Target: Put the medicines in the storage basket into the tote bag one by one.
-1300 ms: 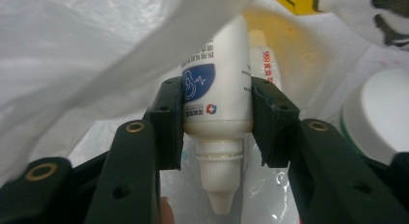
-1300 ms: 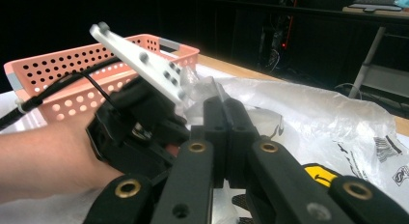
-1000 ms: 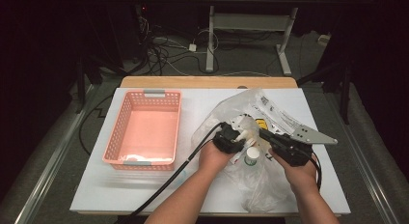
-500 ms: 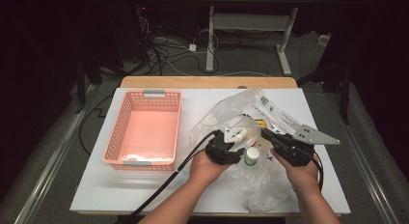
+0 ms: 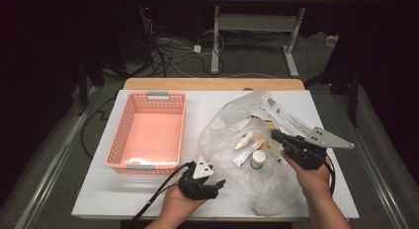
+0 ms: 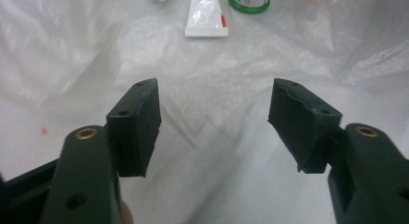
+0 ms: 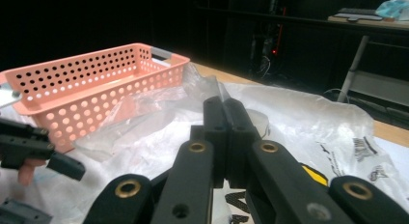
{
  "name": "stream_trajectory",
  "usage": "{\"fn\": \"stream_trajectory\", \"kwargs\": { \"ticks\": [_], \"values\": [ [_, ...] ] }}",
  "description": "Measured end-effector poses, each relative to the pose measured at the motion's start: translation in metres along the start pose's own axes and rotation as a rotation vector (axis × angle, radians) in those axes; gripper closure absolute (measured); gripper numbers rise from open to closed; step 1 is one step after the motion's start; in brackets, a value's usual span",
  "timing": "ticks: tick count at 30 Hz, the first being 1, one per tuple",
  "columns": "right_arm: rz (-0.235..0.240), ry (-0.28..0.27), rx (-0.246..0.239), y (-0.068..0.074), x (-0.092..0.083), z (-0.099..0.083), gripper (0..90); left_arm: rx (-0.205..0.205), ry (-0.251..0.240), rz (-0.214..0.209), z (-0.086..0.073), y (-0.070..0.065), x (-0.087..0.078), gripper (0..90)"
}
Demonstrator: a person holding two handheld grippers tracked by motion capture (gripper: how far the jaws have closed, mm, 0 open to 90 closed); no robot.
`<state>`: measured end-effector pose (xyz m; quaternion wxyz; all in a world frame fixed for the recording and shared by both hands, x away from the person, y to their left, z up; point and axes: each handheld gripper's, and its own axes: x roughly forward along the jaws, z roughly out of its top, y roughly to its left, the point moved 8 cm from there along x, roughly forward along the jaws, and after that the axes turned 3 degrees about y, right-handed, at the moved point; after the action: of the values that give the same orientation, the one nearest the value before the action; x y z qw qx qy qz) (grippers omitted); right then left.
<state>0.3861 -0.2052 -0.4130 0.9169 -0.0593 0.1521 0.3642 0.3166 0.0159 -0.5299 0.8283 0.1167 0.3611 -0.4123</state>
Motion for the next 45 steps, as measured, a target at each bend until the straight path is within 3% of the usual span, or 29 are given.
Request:
{"fn": "stream_trajectory", "kwargs": {
  "ticks": [3, 7, 10, 15, 18, 20, 21, 23, 27, 30, 37, 45],
  "values": [
    [-0.013, -0.01, 0.007, -0.005, -0.004, 0.002, 90.0, -0.007, 0.013, 0.004, -0.007, 0.004, 0.002, 33.1],
    [-0.025, -0.03, 0.017, -0.011, -0.011, 0.006, 90.0, -0.048, 0.039, 0.018, -0.01, 0.013, 0.009, 25.9],
    [-0.035, -0.045, 0.019, -0.015, -0.016, 0.009, 90.0, -0.114, 0.037, 0.025, -0.002, 0.023, 0.017, 18.7],
    [-0.04, -0.041, 0.007, -0.015, -0.018, 0.007, 90.0, -0.155, 0.089, 0.064, 0.012, 0.036, 0.037, 8.5],
    [-0.042, -0.033, 0.014, -0.012, -0.018, 0.005, 90.0, -0.155, 0.099, 0.085, 0.019, 0.043, 0.045, 8.3],
    [-0.042, -0.028, 0.005, -0.011, -0.018, 0.004, 90.0, -0.126, 0.122, 0.113, 0.02, 0.042, 0.049, 8.5],
    [-0.041, -0.026, 0.009, -0.011, -0.018, 0.003, 90.0, -0.102, 0.128, 0.123, 0.02, 0.04, 0.05, 9.8],
    [-0.043, -0.021, 0.005, -0.01, -0.018, 0.002, 90.0, -0.077, 0.112, 0.104, 0.021, 0.037, 0.048, 20.4],
    [-0.044, -0.014, 0.005, -0.008, -0.018, 0.001, 90.0, -0.051, 0.095, 0.073, 0.022, 0.034, 0.047, 38.9],
    [-0.045, -0.008, 0.011, -0.008, -0.017, -0.001, 90.0, -0.02, 0.083, 0.046, 0.021, 0.028, 0.047, 59.5],
    [-0.038, 0.009, 0.009, -0.004, -0.012, -0.005, 90.0, 0.03, 0.077, 0.026, 0.021, 0.023, 0.047, 86.7],
    [-0.035, 0.024, 0.01, -0.001, -0.007, -0.008, 90.0, 0.013, 0.059, 0.003, 0.021, 0.024, 0.044, 87.7]
  ]
}}
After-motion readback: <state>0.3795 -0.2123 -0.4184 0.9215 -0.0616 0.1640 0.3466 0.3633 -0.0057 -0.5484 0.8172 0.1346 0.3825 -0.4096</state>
